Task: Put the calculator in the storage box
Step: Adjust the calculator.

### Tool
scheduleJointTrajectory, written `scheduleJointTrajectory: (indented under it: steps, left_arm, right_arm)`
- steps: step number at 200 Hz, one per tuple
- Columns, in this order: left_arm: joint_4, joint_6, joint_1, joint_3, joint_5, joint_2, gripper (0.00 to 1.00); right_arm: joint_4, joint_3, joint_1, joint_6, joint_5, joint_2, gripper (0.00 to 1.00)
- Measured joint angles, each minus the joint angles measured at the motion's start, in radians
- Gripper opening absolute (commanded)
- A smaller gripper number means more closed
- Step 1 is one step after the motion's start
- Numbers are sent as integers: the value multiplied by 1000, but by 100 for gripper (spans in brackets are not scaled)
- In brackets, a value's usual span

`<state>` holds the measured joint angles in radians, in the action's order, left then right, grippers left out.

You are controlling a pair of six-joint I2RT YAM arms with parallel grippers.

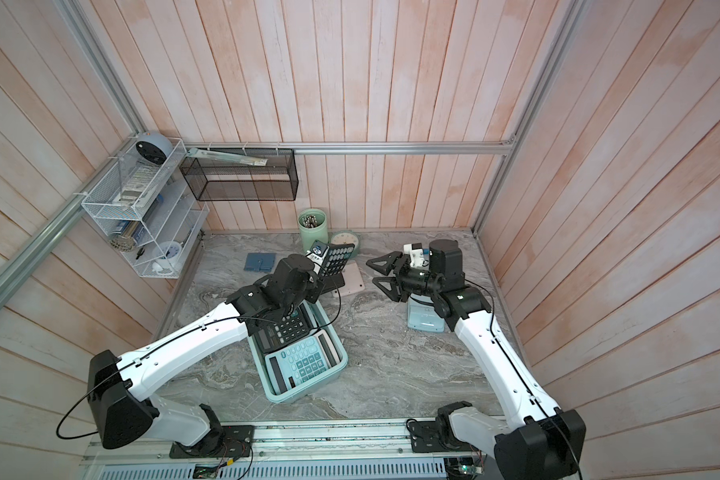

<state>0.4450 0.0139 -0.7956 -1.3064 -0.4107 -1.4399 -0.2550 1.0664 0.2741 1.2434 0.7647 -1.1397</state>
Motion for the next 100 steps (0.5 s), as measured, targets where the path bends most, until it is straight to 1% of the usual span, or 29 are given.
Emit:
scheduleJointTrajectory:
  steps: [13, 37, 57, 68, 100]
  left_arm:
    - [28, -43, 27, 0, 52, 18, 0]
    - [73, -125, 72, -1, 148, 65, 0]
    - [106, -193, 121, -1, 251, 113, 0]
    - [118, -232, 163, 0, 318, 140, 0]
    - [116, -354, 321, 37, 539, 222, 0]
  right_arm:
    - [14, -19, -9, -49, -1, 18, 72]
    - [22, -37, -9, -148, -13, 47, 72]
    - [20, -49, -9, -236, -42, 62, 71]
    - [20, -59, -9, -282, -56, 66, 71]
    - [38, -100, -8, -380, -76, 56, 71]
